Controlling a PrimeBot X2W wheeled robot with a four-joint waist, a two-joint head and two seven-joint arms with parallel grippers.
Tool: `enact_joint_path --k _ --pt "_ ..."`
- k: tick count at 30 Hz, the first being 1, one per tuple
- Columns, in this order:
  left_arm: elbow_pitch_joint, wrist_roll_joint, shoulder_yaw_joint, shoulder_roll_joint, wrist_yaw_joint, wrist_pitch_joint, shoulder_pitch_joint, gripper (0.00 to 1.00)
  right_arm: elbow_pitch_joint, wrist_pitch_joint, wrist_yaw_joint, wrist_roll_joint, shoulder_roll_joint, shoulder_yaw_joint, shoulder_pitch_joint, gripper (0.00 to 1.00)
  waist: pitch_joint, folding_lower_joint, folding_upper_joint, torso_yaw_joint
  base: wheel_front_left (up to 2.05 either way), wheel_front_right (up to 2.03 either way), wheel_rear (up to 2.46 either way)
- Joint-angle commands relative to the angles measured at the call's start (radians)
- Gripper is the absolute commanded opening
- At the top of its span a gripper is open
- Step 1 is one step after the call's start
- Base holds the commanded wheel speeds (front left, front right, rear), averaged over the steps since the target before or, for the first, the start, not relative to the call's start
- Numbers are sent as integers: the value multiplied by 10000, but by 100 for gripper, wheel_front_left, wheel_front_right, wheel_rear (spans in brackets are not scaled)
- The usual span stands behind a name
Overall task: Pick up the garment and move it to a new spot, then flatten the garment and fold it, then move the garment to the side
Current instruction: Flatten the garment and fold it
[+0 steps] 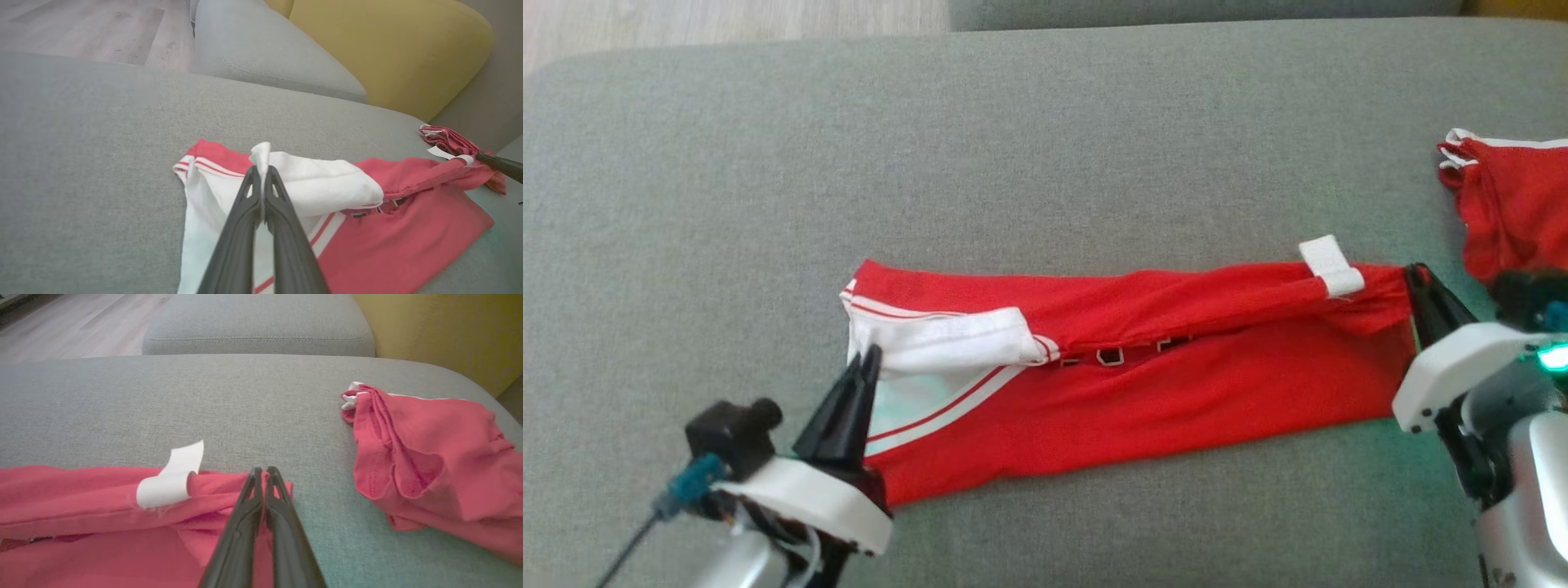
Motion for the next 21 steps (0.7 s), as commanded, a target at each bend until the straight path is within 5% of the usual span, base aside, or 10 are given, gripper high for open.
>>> enact_joint_path --k 1,2,3,13,21 --pt "-84 28 324 109 2 -210 -174 37 -299 -241 -7 -103 15 -23 1 100 -63 0 -1 -4 0 0 0" --pt "80 107 260 60 20 -312 -113 87 -256 -347 -7 -155 115 -127 71 100 -102 0 -1 -6 0 0 0" --pt "237 127 242 -13 56 -423 -40 100 -228 -437 -7 -190 213 -211 142 100 -142 0 -1 -7 0 0 0" --pt "468 190 612 -240 747 -1423 965 100 -700 -793 -7 -289 912 -1343 922 100 -502 0 -1 101 0 0 0" --pt "-271 625 1013 -200 1575 -1695 1379 100 -681 372 -7 -334 1080 -1500 1104 100 -606 0 -1 414 0 0 0"
